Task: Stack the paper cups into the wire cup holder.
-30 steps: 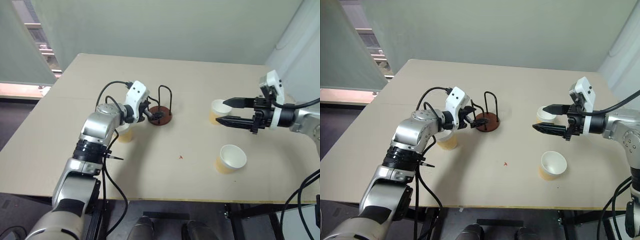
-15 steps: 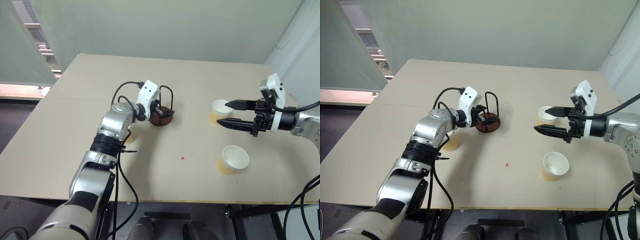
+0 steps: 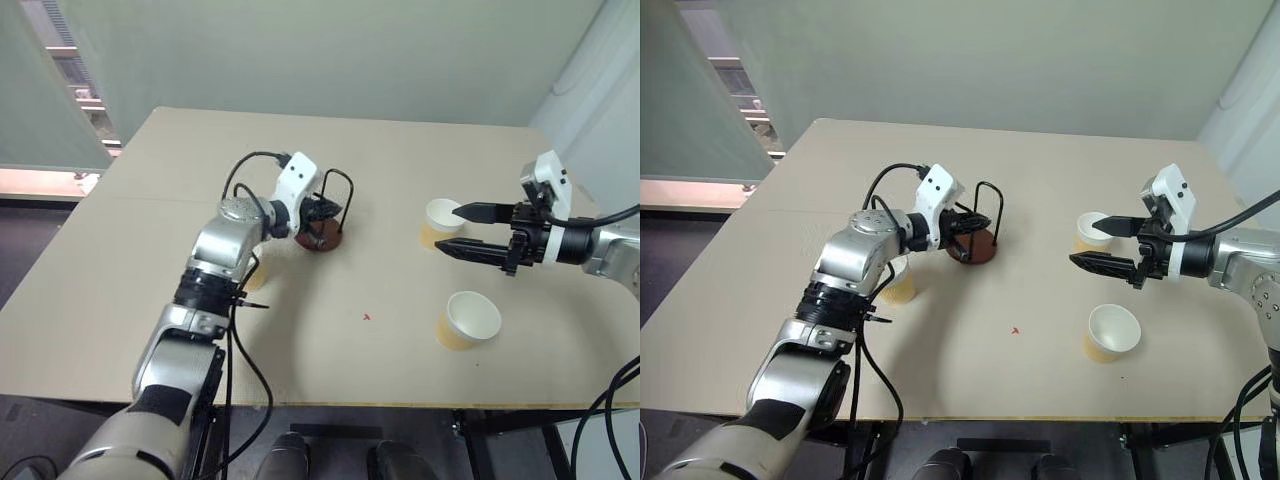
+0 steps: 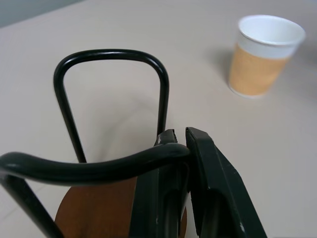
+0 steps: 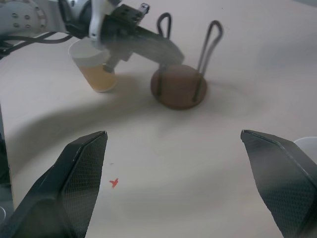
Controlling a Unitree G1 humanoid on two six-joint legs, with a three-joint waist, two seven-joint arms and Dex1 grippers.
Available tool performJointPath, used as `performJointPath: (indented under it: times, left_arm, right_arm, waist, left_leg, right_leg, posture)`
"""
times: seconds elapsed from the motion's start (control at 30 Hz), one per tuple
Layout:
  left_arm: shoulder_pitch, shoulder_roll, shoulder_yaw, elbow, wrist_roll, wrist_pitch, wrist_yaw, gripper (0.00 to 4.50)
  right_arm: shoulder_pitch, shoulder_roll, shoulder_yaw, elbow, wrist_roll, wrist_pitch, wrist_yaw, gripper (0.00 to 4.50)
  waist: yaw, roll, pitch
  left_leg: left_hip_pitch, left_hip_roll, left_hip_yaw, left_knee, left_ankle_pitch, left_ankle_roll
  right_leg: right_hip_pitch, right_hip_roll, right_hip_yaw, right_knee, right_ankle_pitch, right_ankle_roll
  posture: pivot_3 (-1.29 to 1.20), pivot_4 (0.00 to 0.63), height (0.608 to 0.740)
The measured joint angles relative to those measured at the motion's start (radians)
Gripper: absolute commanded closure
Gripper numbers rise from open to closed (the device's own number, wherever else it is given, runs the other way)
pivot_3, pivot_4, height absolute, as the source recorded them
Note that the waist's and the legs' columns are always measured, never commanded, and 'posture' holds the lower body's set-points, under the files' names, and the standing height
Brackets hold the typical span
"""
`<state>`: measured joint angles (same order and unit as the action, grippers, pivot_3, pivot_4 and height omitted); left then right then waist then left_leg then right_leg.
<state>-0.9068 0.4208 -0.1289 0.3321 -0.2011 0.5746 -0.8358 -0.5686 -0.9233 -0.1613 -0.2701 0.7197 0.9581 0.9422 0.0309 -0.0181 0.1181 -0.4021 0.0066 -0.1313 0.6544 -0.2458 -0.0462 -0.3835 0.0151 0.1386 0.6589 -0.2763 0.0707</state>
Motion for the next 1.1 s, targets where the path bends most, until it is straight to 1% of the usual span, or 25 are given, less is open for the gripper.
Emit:
performJointPath:
  times: [0.13,0.2,0.3,0.47,0.63,0.7,0.83,0.93,1.1]
  left_arm:
    - [0.045,0.061,0.004,-0.086,-0.058,0.022,-0.114,4.49]
    - [0.068,0.077,0.008,-0.135,-0.101,0.034,-0.176,4.49]
    - [0.083,0.071,0.006,-0.193,-0.163,0.045,-0.252,4.49]
    - [0.088,0.026,-0.021,-0.233,-0.210,0.061,-0.306,4.49]
    - [0.088,-0.012,-0.101,-0.233,-0.212,0.055,-0.381,4.49]
    - [0.092,-0.022,-0.129,-0.233,-0.206,0.032,-0.406,4.49]
    - [0.123,-0.045,-0.195,-0.224,-0.175,-0.032,-0.435,4.49]
    - [0.144,-0.042,-0.223,-0.216,-0.148,-0.084,-0.451,4.49]
    - [0.165,0.002,-0.239,-0.217,-0.110,-0.170,-0.484,4.49]
  right_arm:
    - [0.017,-0.020,-0.021,-0.018,0.015,0.011,0.000,0.00]
    - [0.041,-0.041,-0.036,-0.033,0.026,0.022,0.000,0.00]
    - [0.081,-0.080,-0.070,-0.057,0.042,0.037,0.001,0.00]
    - [0.131,-0.136,-0.144,-0.090,0.072,0.061,0.002,0.00]
    - [0.163,-0.143,-0.179,-0.130,0.104,0.078,-0.010,0.00]
    - [0.171,-0.143,-0.187,-0.138,0.112,0.085,-0.022,0.00]
    - [0.187,-0.143,-0.209,-0.152,0.124,0.096,-0.037,0.00]
    - [0.189,-0.149,-0.213,-0.162,0.133,0.102,-0.047,0.00]
    - [0.191,-0.149,-0.212,-0.168,0.141,0.104,-0.061,0.00]
  waist:
    - [0.002,0.000,0.000]
    - [0.006,0.000,0.000]
    - [0.012,0.000,0.000]
    - [0.012,0.000,0.000]
    - [0.011,0.000,0.000]
    - [0.011,0.000,0.000]
    - [0.011,0.000,0.000]
    - [0.011,0.000,0.000]
    - [0.009,0.001,0.000]
  left_leg:
    - [0.000,0.000,0.000,0.000,0.000,0.000]
    - [-0.001,-0.001,0.000,0.001,0.000,0.001]
    - [-0.002,-0.002,-0.001,0.004,-0.001,0.002]
    - [-0.003,-0.004,0.000,0.009,-0.003,0.005]
    - [-0.002,-0.004,0.000,0.012,-0.004,0.008]
    - [-0.002,-0.004,0.000,0.012,-0.007,0.012]
    - [-0.003,-0.005,0.000,0.012,-0.007,0.012]
    - [-0.003,-0.005,0.000,0.012,-0.007,0.012]
    - [-0.002,-0.005,0.000,0.012,-0.008,0.014]
  right_leg:
    - [0.000,-0.001,0.000,0.000,0.000,0.000]
    - [0.001,-0.002,0.000,0.000,0.000,0.001]
    - [0.001,-0.003,0.000,0.000,0.000,0.002]
    - [0.003,-0.004,0.000,0.000,0.001,0.005]
    - [0.004,-0.004,0.001,0.000,0.002,0.007]
    - [0.004,-0.004,0.001,0.000,0.002,0.007]
    - [0.004,-0.004,0.001,0.000,0.002,0.008]
    - [0.004,-0.004,0.002,0.000,0.002,0.008]
    - [0.004,-0.004,0.002,0.000,0.002,0.008]
  posture:
    - [0.00,0.150,0.740]
    - [0.00,0.150,0.740]
    - [0.00,0.150,0.740]
    - [0.00,0.150,0.740]
    - [0.00,0.150,0.740]
    - [0.00,0.150,0.740]
    - [0.00,0.150,0.740]
    - [0.00,0.150,0.740]
    - [0.00,0.150,0.740]
